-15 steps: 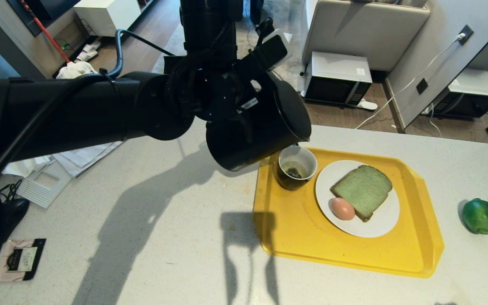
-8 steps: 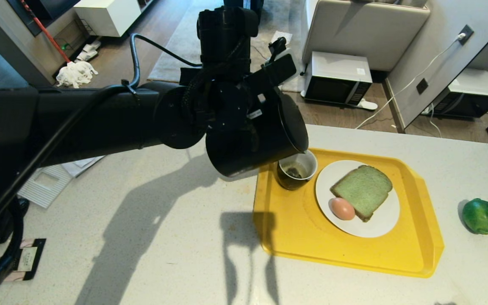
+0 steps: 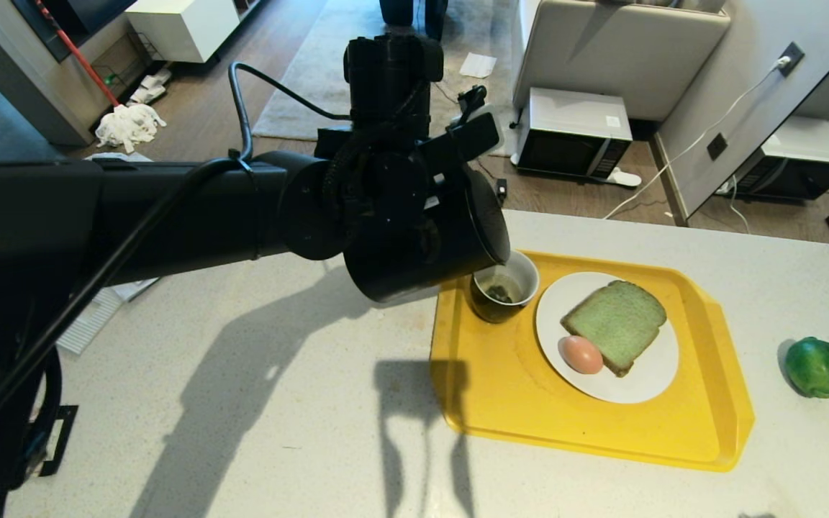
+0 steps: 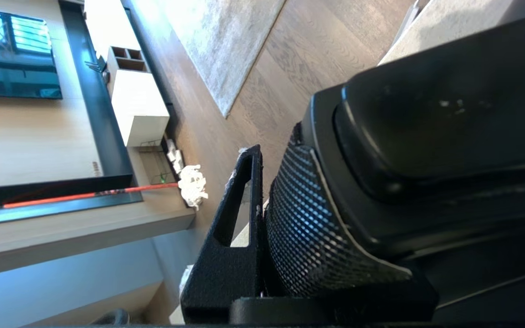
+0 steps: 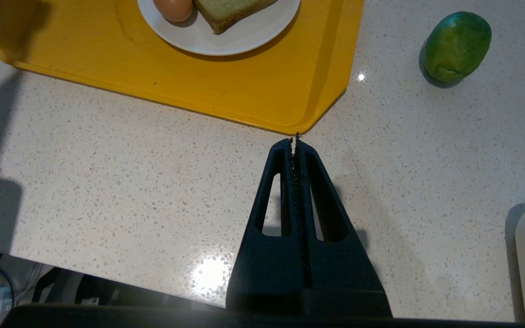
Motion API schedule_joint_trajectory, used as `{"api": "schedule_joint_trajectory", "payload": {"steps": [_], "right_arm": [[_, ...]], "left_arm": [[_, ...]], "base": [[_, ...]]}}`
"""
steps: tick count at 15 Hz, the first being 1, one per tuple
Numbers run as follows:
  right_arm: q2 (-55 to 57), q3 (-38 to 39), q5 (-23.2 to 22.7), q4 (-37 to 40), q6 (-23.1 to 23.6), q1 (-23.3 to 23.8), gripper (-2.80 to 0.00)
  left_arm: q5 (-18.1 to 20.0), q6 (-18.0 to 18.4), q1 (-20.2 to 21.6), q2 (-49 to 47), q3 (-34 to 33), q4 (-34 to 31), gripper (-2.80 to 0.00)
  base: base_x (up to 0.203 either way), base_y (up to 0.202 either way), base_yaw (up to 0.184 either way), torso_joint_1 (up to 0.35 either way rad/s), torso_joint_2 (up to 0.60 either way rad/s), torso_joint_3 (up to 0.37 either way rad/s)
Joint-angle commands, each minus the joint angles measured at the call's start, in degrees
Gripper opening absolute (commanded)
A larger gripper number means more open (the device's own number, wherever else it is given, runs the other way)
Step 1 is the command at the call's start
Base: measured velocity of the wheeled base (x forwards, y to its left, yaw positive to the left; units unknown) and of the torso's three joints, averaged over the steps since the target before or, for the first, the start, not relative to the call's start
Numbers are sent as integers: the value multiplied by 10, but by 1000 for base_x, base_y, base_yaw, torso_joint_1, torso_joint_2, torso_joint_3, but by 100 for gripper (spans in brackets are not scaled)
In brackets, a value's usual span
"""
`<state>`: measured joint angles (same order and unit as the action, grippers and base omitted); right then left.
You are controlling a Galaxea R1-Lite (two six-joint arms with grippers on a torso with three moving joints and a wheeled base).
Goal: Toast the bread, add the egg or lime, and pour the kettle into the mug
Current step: Pour water into a cup
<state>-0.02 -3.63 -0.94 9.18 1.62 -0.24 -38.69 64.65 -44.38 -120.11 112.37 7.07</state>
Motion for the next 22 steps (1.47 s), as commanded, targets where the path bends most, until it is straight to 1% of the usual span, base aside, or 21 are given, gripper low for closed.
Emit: {"api": "schedule_joint_trajectory", "payload": {"steps": [1,7,13,15,22], "right_arm": [[0,-1,0,1,1,0,-280],[0,0,0,1,1,0,-280],[0,0,0,0,0,0,-280],[0,-1,0,0,0,0,-280],[0,0,0,0,0,0,-280]], "left_arm": [[-3,8,4,-3,0,7,-280],[-4,20,9,-1,2,14,-280],[-4,21,9,-2,2,16,-280],[-3,29,9,-1,2,17,-280],[-3,29,5,-5,2,35,-280]], "base": [[0,0,0,0,0,0],[0,0,0,0,0,0],[0,0,0,0,0,0],[0,0,0,0,0,0],[0,0,0,0,0,0]]}}
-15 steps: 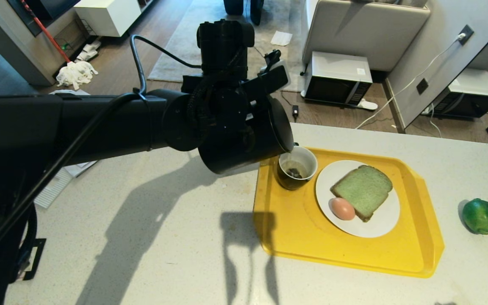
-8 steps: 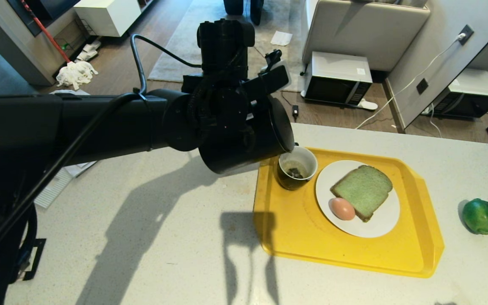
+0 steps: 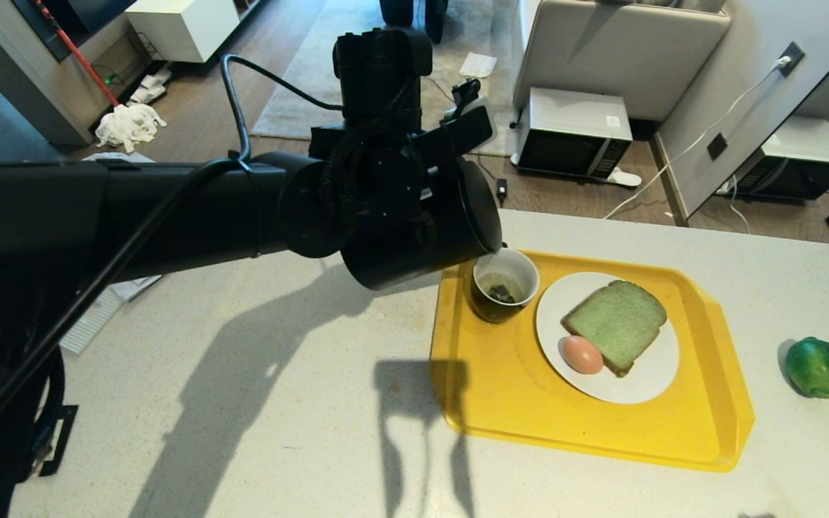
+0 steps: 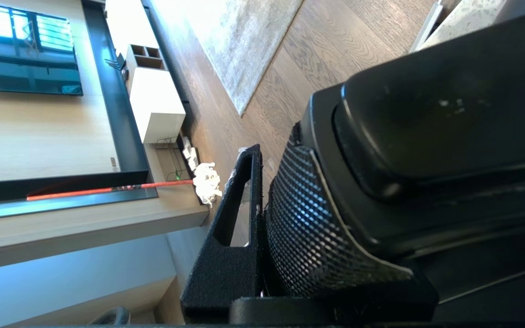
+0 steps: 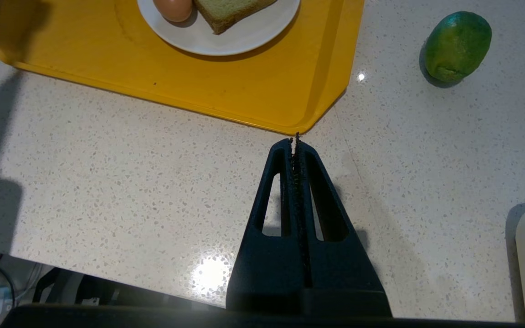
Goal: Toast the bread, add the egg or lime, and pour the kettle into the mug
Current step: Pour water into a cup
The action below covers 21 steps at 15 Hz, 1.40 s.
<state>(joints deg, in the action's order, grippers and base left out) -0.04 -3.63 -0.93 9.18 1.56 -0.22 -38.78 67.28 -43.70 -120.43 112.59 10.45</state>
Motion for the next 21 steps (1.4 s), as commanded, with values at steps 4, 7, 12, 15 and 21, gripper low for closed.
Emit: {"api": "schedule_joint_trajectory", "payload": {"steps": [4,7,12,15,21], "right_arm": [[0,0,0,0,0,0,-280],[0,0,0,0,0,0,-280],[0,0,0,0,0,0,-280],[0,0,0,0,0,0,-280],[0,0,0,0,0,0,-280]], "left_arm": [[-2,3,-5,-2,0,1,-280],[-2,4,-7,-1,0,5,-280],[-3,4,-16,5,0,12,-280],[-4,4,-24,12,0,13,-280],[-3,16,-24,27,-1,13,-280]], "base": [[0,0,0,0,0,0],[0,0,0,0,0,0],[0,0,0,0,0,0],[0,0,0,0,0,0],[0,0,0,0,0,0]]}}
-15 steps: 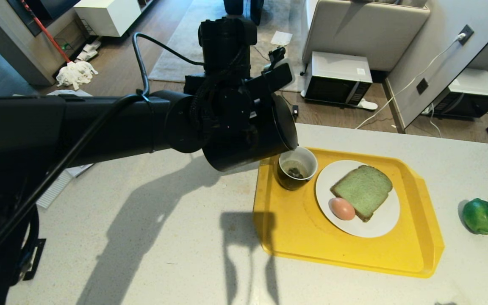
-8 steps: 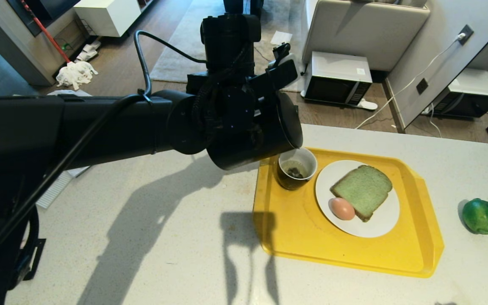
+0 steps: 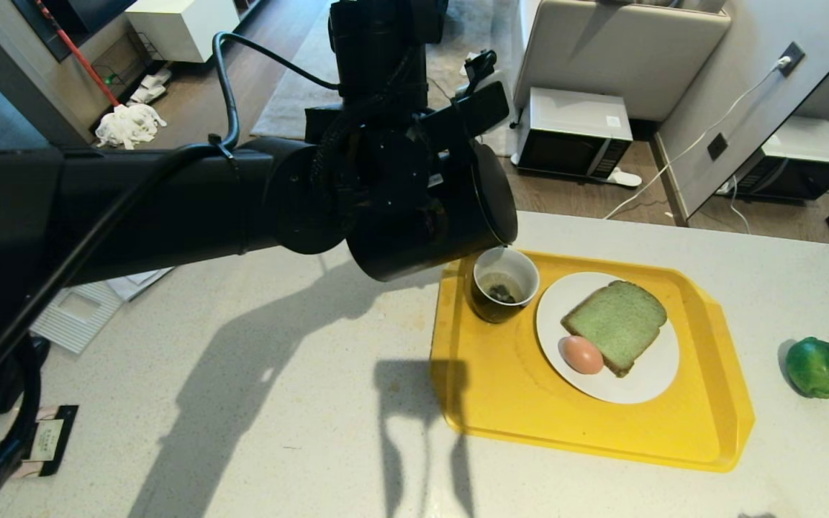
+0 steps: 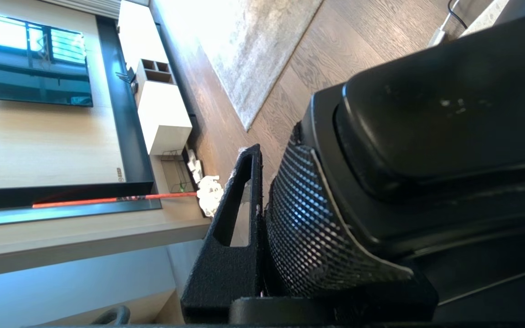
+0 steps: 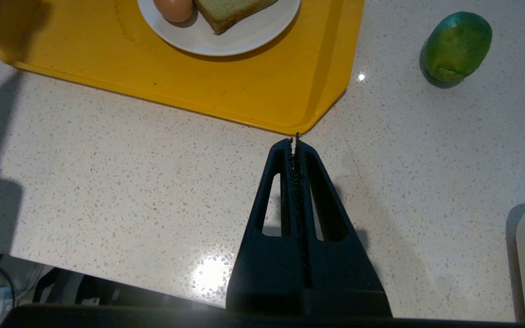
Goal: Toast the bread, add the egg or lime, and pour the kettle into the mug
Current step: Pour water into a cup
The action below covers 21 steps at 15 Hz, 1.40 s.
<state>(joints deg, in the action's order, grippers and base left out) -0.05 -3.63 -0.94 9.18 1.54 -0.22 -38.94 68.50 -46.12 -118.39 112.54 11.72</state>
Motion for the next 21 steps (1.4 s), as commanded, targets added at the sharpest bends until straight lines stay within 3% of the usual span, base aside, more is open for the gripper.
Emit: {"api": "schedule_joint_trajectory", "payload": {"steps": [1,5,21], "right_arm": [[0,0,0,0,0,0,-280],[0,0,0,0,0,0,-280],[0,-1,0,0,0,0,-280]], "left_arm": [[-2,3,-2,8,0,0,-280],[-1,23,-6,12,0,0,-280],[-42,23,-42,11,0,-4,-280]], "base": [[0,0,0,0,0,0],[0,0,0,0,0,0],[0,0,0,0,0,0]]}}
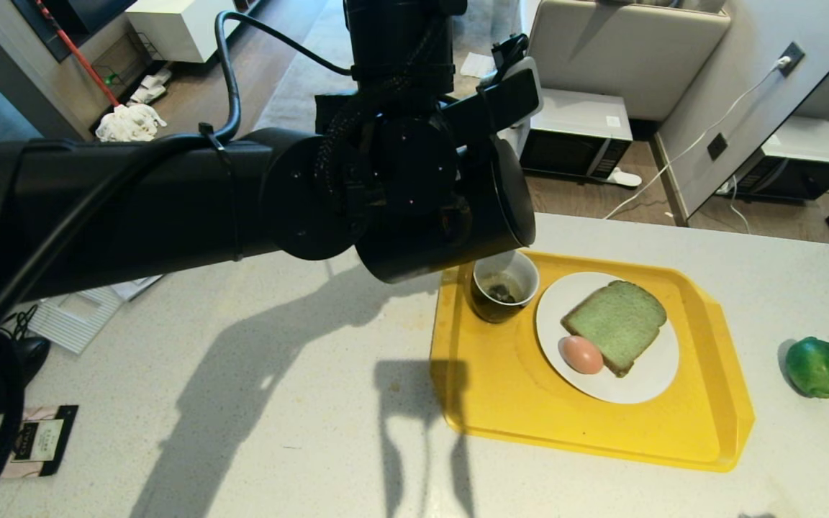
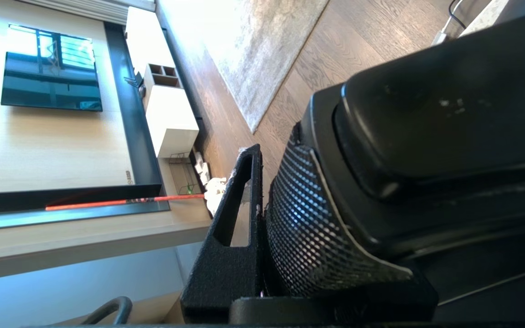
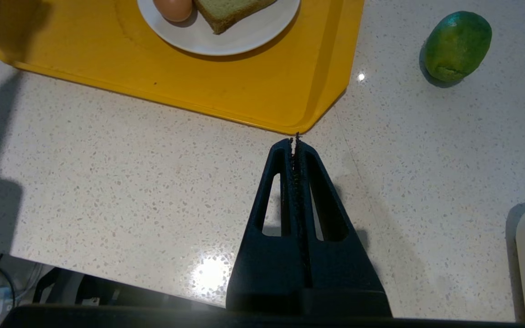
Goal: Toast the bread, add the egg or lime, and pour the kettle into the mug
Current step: Pour water into a cup
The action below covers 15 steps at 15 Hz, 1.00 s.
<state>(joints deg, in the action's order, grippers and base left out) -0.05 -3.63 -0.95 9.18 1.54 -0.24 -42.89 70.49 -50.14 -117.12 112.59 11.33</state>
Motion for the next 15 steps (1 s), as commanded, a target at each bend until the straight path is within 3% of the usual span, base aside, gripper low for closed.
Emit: {"api": "schedule_joint_trajectory", "payload": {"steps": [1,15], "right_arm": [[0,0,0,0,0,0,-280],[0,-1,0,0,0,0,-280]], "left_arm": [[-3,3,-3,-1,-1,0,-280],[-4,-17,-4,16,-5,-2,-280]], "base": [[0,0,0,0,0,0],[0,0,0,0,0,0]]}}
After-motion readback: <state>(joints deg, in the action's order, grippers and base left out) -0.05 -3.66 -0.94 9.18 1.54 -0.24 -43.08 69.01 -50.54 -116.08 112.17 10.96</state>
